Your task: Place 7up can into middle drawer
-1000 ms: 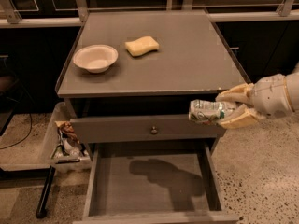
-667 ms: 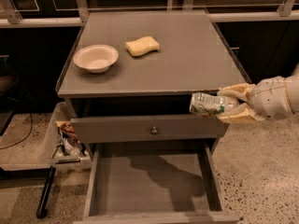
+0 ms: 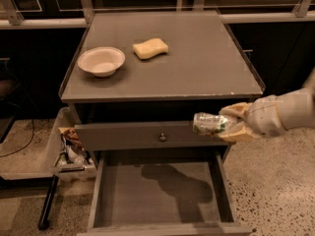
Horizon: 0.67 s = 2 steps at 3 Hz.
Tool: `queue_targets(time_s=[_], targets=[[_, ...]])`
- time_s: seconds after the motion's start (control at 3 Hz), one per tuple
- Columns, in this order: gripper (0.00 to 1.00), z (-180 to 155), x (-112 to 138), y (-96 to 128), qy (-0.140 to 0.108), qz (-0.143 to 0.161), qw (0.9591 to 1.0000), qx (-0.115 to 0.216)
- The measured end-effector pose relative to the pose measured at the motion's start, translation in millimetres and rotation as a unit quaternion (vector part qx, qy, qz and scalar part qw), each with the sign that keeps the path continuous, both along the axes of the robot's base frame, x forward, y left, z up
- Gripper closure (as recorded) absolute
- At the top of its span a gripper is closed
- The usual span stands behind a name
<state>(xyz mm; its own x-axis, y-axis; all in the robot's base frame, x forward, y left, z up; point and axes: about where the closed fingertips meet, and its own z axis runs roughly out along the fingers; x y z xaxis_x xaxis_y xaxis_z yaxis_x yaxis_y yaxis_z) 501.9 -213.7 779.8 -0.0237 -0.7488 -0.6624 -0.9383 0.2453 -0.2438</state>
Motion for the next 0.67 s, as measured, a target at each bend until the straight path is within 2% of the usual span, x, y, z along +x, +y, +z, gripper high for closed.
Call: queue_targets(time_s=[0.67], targets=[[1.0, -128, 2, 16, 0.057, 0.002, 0.9977, -0.037]])
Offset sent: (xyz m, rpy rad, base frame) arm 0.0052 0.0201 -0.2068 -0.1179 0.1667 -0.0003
